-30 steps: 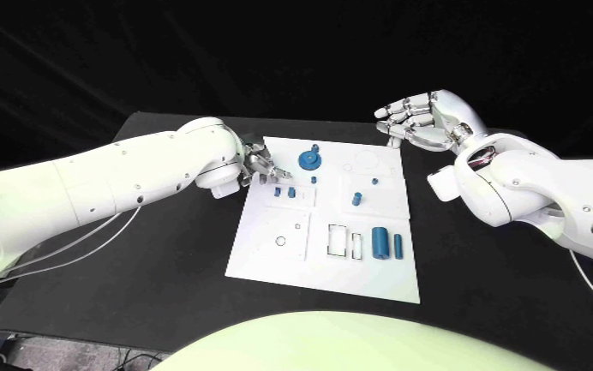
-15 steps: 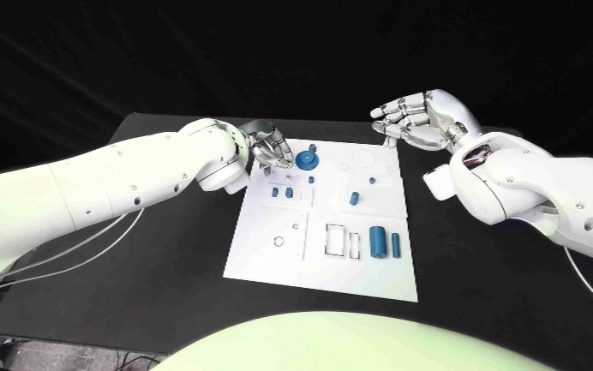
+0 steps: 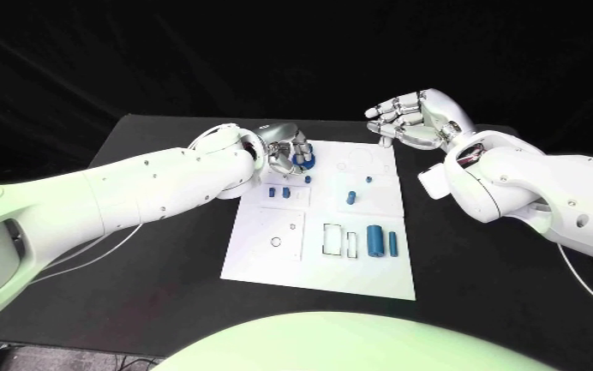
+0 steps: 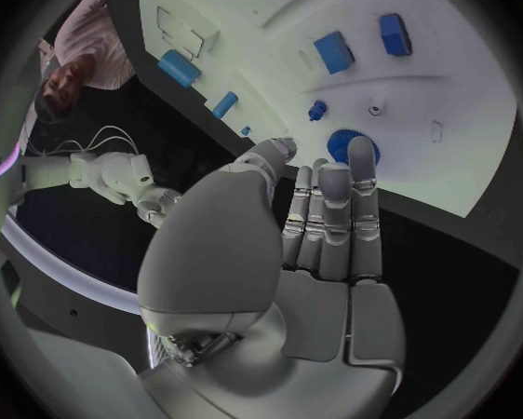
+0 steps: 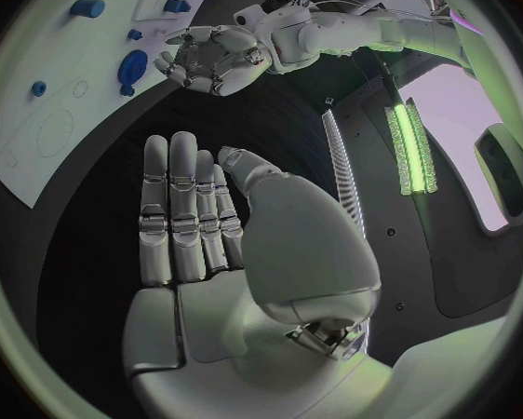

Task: Assemble the parts on the task board

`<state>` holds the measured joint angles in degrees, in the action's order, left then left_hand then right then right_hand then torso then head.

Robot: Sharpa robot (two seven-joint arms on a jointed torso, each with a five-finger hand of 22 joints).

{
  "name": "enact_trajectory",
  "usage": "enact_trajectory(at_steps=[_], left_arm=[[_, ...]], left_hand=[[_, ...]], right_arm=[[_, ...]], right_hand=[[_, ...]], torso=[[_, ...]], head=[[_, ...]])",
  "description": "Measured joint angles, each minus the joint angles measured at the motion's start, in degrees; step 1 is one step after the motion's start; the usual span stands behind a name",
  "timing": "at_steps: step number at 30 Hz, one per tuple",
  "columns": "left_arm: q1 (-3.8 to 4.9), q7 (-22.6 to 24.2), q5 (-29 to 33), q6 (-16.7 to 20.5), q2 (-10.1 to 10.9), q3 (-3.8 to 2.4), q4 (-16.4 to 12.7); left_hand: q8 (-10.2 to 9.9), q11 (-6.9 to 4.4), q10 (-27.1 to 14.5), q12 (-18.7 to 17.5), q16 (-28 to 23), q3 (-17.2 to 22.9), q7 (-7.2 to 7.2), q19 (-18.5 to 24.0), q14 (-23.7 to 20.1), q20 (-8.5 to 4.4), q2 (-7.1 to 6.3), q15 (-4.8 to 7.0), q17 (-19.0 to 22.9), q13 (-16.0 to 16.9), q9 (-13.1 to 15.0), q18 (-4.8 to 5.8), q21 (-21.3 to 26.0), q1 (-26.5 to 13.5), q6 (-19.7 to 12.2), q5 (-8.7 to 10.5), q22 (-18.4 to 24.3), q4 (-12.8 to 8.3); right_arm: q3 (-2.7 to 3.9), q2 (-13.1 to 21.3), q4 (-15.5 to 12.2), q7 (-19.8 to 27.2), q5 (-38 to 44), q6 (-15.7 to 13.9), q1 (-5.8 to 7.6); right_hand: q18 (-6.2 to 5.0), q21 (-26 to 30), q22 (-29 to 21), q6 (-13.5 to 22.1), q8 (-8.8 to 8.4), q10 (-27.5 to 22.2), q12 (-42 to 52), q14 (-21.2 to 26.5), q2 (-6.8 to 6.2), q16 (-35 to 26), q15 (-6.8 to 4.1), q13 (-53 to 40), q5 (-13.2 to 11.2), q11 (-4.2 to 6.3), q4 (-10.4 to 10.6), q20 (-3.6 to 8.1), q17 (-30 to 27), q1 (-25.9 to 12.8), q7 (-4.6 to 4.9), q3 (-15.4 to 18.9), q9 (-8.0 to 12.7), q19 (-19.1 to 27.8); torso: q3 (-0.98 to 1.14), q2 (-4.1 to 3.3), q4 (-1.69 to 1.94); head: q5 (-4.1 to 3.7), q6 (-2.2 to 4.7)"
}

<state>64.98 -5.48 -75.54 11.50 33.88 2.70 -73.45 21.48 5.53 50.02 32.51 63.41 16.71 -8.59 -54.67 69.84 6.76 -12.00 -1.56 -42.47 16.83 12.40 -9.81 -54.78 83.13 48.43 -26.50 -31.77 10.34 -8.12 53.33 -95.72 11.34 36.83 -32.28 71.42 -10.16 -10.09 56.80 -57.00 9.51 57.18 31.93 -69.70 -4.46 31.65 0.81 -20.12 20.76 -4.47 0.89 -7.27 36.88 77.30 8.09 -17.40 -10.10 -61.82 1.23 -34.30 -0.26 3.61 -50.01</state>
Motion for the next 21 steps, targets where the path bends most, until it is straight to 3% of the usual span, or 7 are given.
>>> enact_trajectory(at_steps=[10,21], left_arm=[[-0.32,0.55,-8.25,-1.39,-2.11,0.03,2.09],[-0.43,-0.10,-10.91,-4.45,-3.76,0.04,4.02]], left_hand=[[-2.09,-0.30,0.32,-2.58,5.05,0.00,1.05,-0.22,2.99,-0.22,-0.53,0.51,-3.73,-3.85,-2.68,0.00,-1.55,0.53,2.65,0.00,-1.10,0.00],[-3.01,-0.09,0.53,-3.91,6.81,0.00,1.03,-0.34,3.85,-0.10,-0.52,0.21,-5.26,-5.62,-3.67,-0.01,-2.16,0.53,3.69,0.00,-1.55,0.00]], right_arm=[[0.00,-0.14,-0.03,0.00,-0.03,0.03,-0.01],[0.00,-0.26,-0.02,0.02,-0.05,0.04,-0.01]], right_hand=[[0.00,0.00,0.00,0.00,0.00,0.00,0.00,0.00,0.00,0.00,0.00,0.00,0.00,0.00,0.00,0.00,-0.01,0.00,0.00,0.00,-0.01,0.00],[0.00,0.00,-0.01,0.00,0.00,0.00,0.00,0.00,0.00,0.00,0.00,0.00,0.00,0.00,0.00,0.00,-0.02,0.00,0.00,0.00,-0.01,0.00]], torso=[[0.03,0.02,-0.04],[0.07,0.08,-0.01]], head=[[-0.07,0.00],[-0.16,0.00]])
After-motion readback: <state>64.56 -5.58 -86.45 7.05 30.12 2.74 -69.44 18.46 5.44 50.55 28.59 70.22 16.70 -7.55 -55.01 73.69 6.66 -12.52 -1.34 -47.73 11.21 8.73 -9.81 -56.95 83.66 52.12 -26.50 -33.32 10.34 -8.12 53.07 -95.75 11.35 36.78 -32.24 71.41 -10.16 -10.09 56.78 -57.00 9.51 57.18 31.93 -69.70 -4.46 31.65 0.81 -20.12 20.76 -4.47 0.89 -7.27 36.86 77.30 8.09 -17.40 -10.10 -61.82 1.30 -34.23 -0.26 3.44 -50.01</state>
